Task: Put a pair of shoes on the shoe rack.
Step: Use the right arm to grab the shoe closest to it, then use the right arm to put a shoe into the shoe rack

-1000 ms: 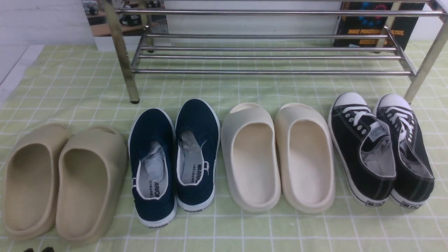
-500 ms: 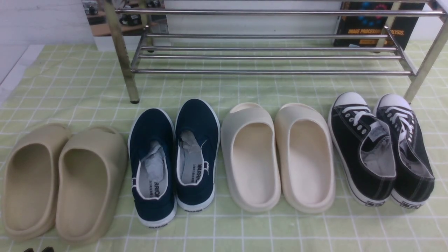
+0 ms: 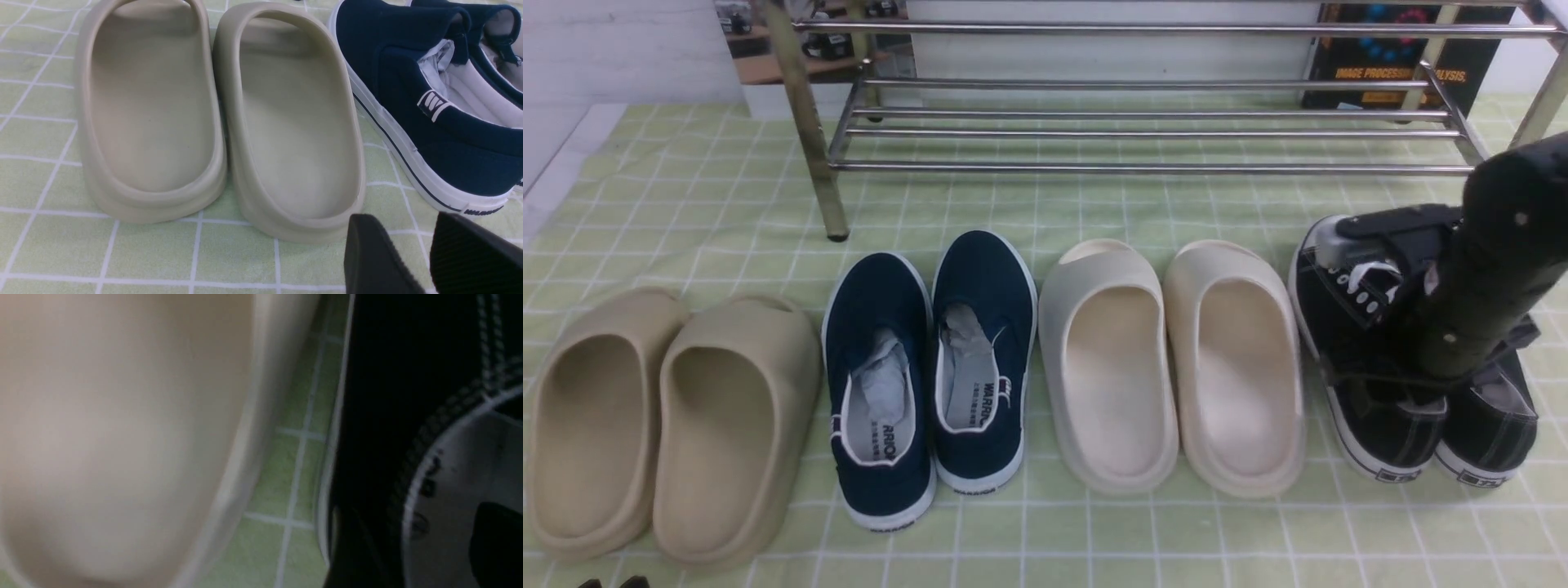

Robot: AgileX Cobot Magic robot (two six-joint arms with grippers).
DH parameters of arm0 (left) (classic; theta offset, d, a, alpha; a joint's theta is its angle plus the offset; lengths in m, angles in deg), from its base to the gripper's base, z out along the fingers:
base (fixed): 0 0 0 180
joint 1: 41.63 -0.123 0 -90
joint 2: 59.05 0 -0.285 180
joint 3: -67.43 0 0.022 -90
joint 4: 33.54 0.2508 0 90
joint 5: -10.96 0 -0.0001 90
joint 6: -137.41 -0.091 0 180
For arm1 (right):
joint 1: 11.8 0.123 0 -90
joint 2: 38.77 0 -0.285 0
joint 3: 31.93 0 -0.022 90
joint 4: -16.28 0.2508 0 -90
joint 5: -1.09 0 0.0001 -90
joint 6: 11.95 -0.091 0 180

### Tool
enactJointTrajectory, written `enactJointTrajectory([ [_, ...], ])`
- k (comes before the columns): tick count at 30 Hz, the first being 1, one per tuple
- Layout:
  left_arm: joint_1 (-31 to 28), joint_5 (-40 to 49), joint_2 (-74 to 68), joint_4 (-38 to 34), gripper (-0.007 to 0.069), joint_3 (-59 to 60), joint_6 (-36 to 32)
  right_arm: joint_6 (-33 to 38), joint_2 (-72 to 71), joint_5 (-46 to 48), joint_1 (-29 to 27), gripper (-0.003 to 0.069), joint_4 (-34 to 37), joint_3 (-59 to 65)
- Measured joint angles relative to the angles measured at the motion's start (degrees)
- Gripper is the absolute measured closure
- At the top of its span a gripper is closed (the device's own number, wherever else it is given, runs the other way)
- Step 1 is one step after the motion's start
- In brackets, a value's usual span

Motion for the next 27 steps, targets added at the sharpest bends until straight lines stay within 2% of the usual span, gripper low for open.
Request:
enactJointTrajectory([
  [1,0.00,0.00,0.00,0.00,0.0386,0.00,0.00,-0.21,0.93,-0.98,0.13,0.0303,0.25,-0.07],
  [7,0.00,0.00,0.00,0.00,0.0386,0.00,0.00,-0.86,2.44,-3.12,0.51,0.0617,2.40,-0.38],
  [8,0.00,0.00,0.00,0.00,0.0386,0.00,0.00,-0.86,2.26,-3.04,0.51,0.0636,2.44,-0.44],
  [17,0.00,0.00,0.00,0.00,0.0386,0.00,0.00,0.22,-6.47,9.40,1.85,0.0642,0.03,-6.79],
  [24,0.00,0.00,0.00,0.00,0.0386,0.00,0.00,0.65,-5.07,9.48,1.89,0.0642,-1.83,-15.74],
  [27,0.00,0.00,0.00,0.00,0.0386,0.00,0.00,0.70,0.55,9.15,1.91,0.0641,-4.11,-23.34],
])
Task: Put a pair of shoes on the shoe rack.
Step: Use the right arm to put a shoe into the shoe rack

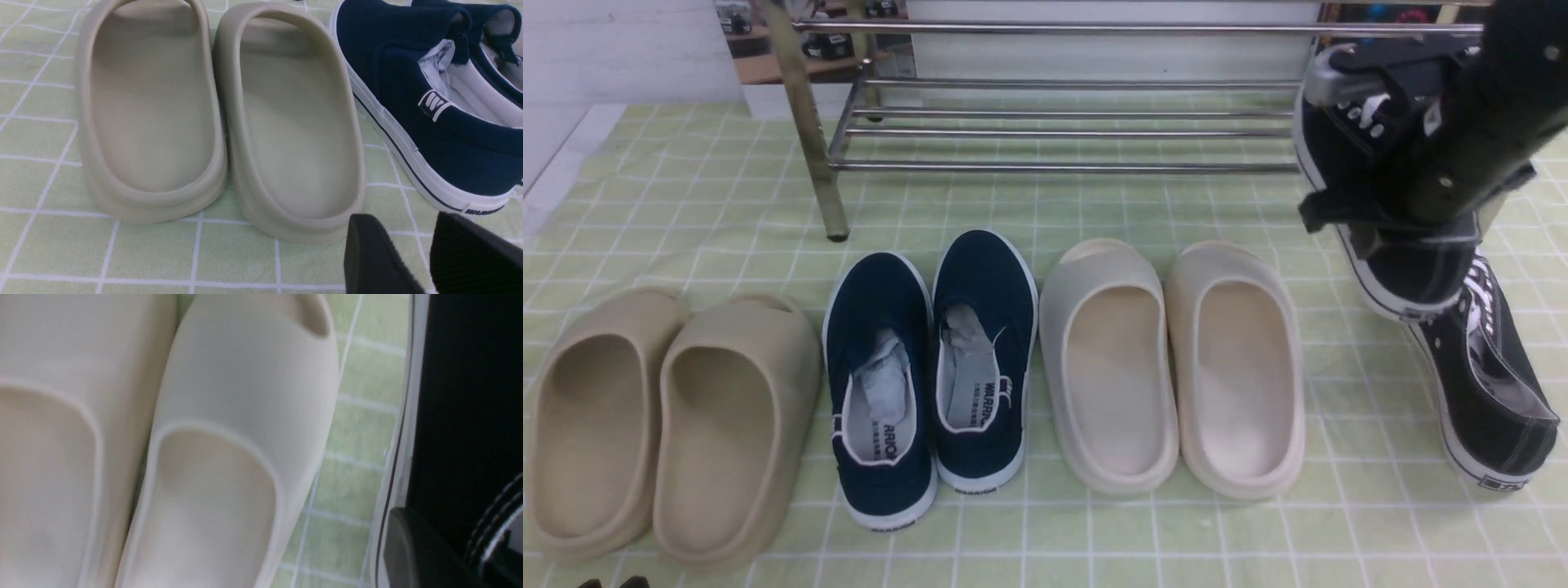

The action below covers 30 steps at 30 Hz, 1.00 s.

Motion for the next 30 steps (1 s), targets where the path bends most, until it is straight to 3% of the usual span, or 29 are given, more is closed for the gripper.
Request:
enactJointTrajectory([
  [14,0.00,0.00,0.00,0.00,0.0386,0.00,0.00,2.86,29.56,11.07,-0.23,0.0640,-0.11,-41.99],
  [21,0.00,0.00,0.00,0.00,0.0386,0.00,0.00,5.59,34.29,15.03,-1.11,0.0640,2.94,-47.20],
  [30,0.00,0.00,0.00,0.00,0.0386,0.00,0.00,7.99,35.07,8.07,-6.89,0.0639,6.84,-47.48],
])
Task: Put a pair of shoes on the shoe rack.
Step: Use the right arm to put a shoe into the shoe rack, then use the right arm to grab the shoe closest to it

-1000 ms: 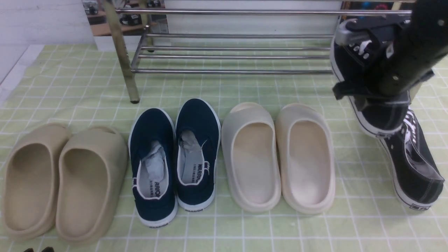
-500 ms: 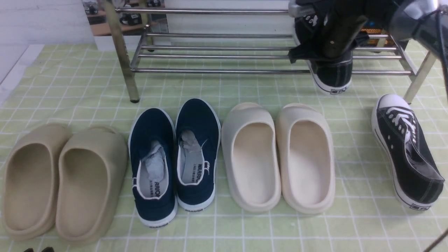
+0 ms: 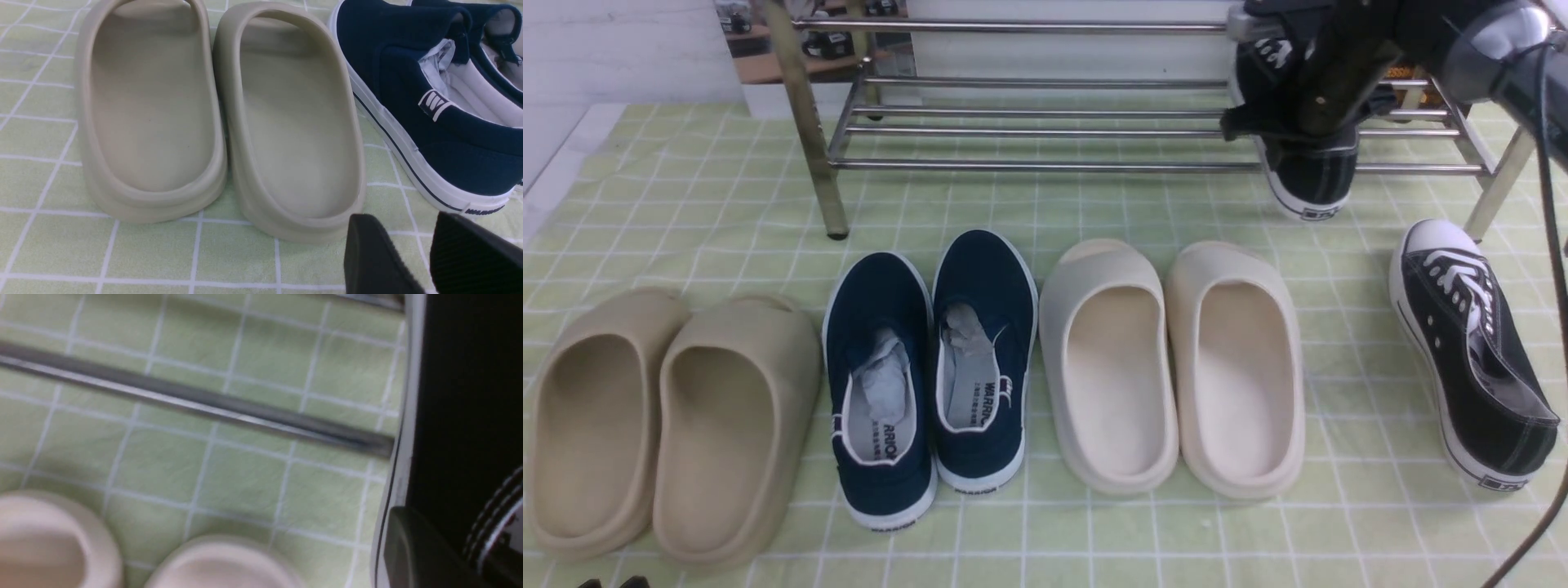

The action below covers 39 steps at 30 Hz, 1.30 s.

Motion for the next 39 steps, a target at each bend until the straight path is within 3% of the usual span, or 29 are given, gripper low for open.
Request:
enactJointTrajectory([
  [4,0.00,0.00,0.00,0.00,0.0386,0.00,0.00,3.93,0.00,-0.84,-1.67,0.0618,5.66,-0.06],
  [9,0.00,0.00,0.00,0.00,0.0387,0.00,0.00,7.11,-0.65,-1.60,-2.39,0.0492,8.87,-0.06],
  [10,0.00,0.00,0.00,0.00,0.0387,0.00,0.00,7.62,-2.00,-1.12,-2.39,0.0403,9.73,0.41],
  [15,0.00,0.00,0.00,0.00,0.0387,0.00,0.00,8.29,-11.10,0.19,-2.26,0.0171,10.02,7.49],
  [20,0.00,0.00,0.00,0.00,0.0387,0.00,0.00,6.99,-20.82,8.28,-2.21,0.0057,5.24,16.38],
  [25,0.00,0.00,0.00,0.00,0.0386,0.00,0.00,4.31,-29.54,9.07,-2.77,0.0060,1.49,32.12],
  [29,0.00,0.00,0.00,0.00,0.0386,0.00,0.00,-1.30,-35.05,5.69,-4.49,0.0106,-1.04,52.78],
  [35,0.00,0.00,0.00,0.00,0.0386,0.00,0.00,-7.13,-33.87,-6.68,-5.04,0.0162,-4.41,63.44],
  [39,0.00,0.00,0.00,0.00,0.0386,0.00,0.00,-10.21,-30.39,-12.39,-5.04,0.0272,-6.59,65.01],
])
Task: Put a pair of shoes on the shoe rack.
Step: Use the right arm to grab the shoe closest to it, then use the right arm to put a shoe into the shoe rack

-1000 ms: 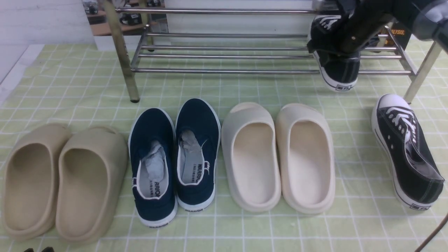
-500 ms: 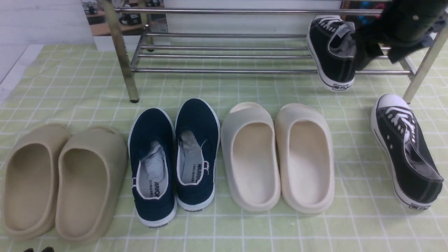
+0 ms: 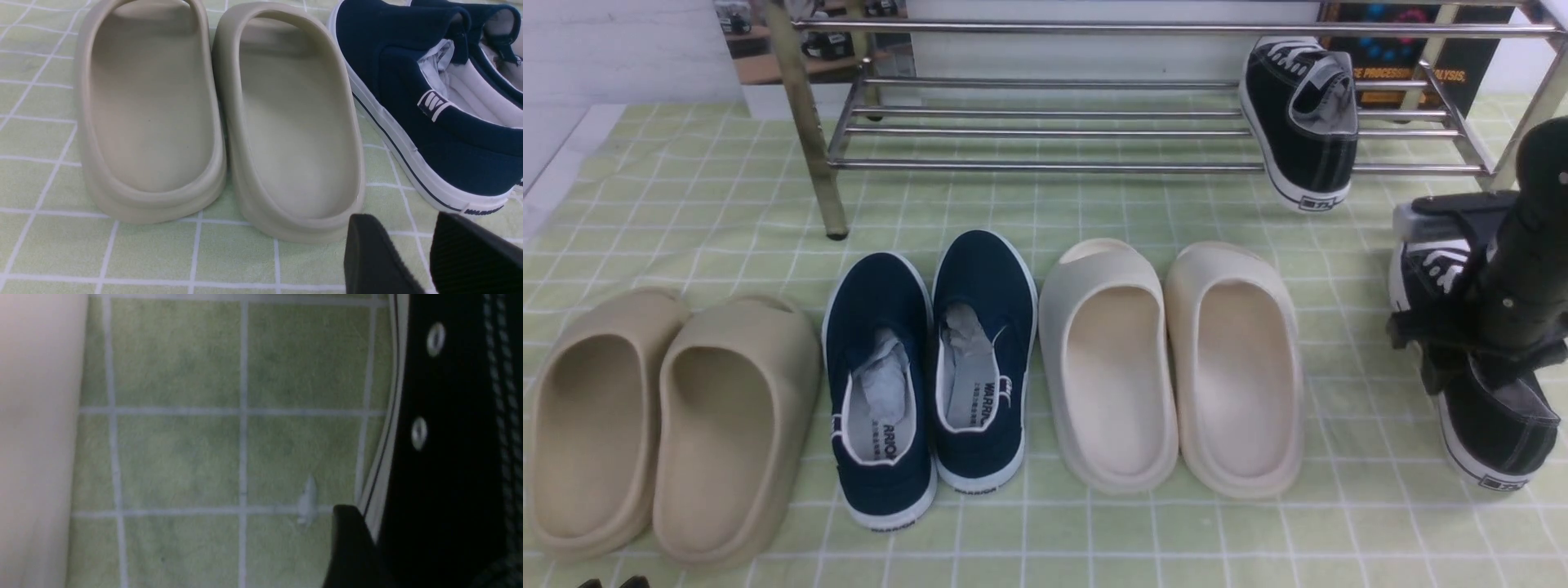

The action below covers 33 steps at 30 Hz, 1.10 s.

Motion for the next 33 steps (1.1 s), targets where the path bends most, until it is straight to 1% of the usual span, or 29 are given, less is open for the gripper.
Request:
enactJointTrajectory([
  [2,0.00,0.00,0.00,0.00,0.0386,0.00,0.00,-0.24,1.60,-0.85,0.00,0.0374,-1.06,0.06],
  [3,0.00,0.00,0.00,0.00,0.0386,0.00,0.00,-0.24,1.60,-0.91,0.00,0.0386,-1.20,0.06],
  [4,0.00,0.00,0.00,0.00,0.0386,0.00,0.00,-0.38,1.85,-1.05,0.00,0.0444,-1.32,0.12],
  [5,0.00,0.00,0.00,0.00,0.0386,0.00,0.00,-0.37,1.71,-1.06,0.14,0.0540,-1.32,0.12],
  [6,0.00,0.00,0.00,0.00,0.0386,0.00,0.00,-0.56,1.42,-0.71,0.25,0.0580,-1.60,0.12],
  [7,0.00,0.00,0.00,0.00,0.0386,0.00,0.00,-0.62,0.82,0.37,0.25,0.0602,-2.65,0.12],
  [9,0.00,0.00,0.00,0.00,0.0386,0.00,0.00,-0.62,-0.04,1.62,0.05,0.0601,-3.19,-0.11],
  [11,0.00,0.00,0.00,0.00,0.0386,0.00,0.00,0.70,-3.77,6.89,0.05,0.0596,-2.66,-2.26],
  [13,0.00,0.00,0.00,0.00,0.0386,0.00,0.00,1.28,-5.17,8.75,0.18,0.0596,-2.30,-3.72],
  [17,0.00,0.00,0.00,0.00,0.0386,0.00,0.00,2.97,-6.91,10.72,0.30,0.0596,-2.64,-12.83],
  [20,0.00,0.00,0.00,0.00,0.0386,0.00,0.00,3.37,-2.51,10.67,-0.03,0.0596,-2.64,-20.57],
  [21,0.00,0.00,0.00,0.00,0.0386,0.00,0.00,3.45,-2.08,10.72,-0.03,0.0596,-2.64,-21.13],
  [25,0.00,0.00,0.00,0.00,0.0386,0.00,0.00,3.51,9.74,12.87,-0.49,0.0596,-2.64,-35.65],
  [26,0.00,0.00,0.00,0.00,0.0386,0.00,0.00,3.51,10.75,13.04,-0.54,0.0596,-2.64,-36.36],
  [29,0.00,0.00,0.00,0.00,0.0386,0.00,0.00,4.05,19.51,16.26,-0.54,0.0596,-2.52,-50.25],
  [30,0.00,0.00,0.00,0.00,0.0386,0.00,0.00,4.21,19.89,16.49,-0.54,0.0596,-2.47,-50.92],
  [32,0.00,0.00,0.00,0.00,0.0386,0.00,0.00,5.04,24.46,17.50,-0.54,0.0596,-2.34,-58.63],
  [33,0.00,0.00,0.00,0.00,0.0386,0.00,0.00,5.04,24.46,17.51,-0.54,0.0596,-2.34,-58.63],
])
